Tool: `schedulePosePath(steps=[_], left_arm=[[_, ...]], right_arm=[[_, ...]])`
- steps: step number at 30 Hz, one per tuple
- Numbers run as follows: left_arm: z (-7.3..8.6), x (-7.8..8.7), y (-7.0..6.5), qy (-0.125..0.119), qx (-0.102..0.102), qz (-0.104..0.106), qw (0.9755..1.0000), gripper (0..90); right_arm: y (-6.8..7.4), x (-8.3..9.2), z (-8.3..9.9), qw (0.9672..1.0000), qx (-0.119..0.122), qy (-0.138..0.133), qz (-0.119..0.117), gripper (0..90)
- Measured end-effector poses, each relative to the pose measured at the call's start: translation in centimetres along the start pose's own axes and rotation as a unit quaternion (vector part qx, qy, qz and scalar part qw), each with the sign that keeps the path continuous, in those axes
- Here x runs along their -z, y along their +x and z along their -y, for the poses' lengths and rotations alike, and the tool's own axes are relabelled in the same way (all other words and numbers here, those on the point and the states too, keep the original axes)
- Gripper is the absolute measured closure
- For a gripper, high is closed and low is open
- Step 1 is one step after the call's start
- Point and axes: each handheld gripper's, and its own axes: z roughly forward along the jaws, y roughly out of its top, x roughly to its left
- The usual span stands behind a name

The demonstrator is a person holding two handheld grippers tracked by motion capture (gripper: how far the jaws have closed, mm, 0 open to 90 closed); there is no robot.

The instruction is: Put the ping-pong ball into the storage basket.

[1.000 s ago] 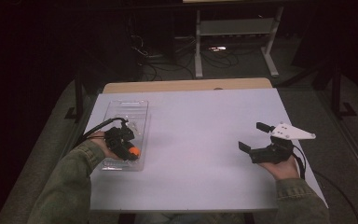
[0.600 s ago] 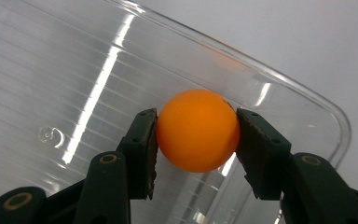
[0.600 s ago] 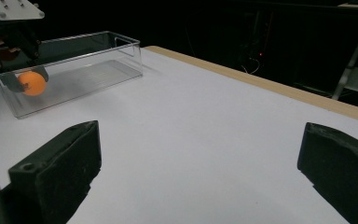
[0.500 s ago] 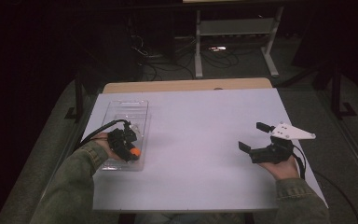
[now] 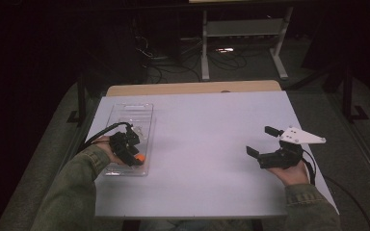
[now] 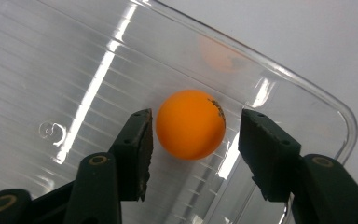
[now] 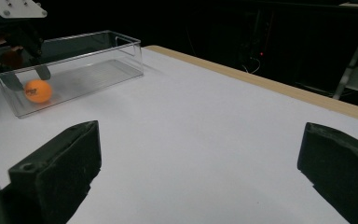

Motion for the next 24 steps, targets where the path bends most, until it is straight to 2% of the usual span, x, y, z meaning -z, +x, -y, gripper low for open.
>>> schedulePosePath(steps=[9,24], left_arm=[[0.2,0.6,0.1,-0.01,0.011,-0.003,0.9999,38.6],[0.2,3.1,-0.3,-0.044,0.018,-0.017,0.9988,21.7]], right_arm=[[0.1,0.0,0.0,1.0,0.001,0.001,0.0,0.0],[0.1,0.0,0.0,1.0,0.002,0.001,-0.001,0.0]])
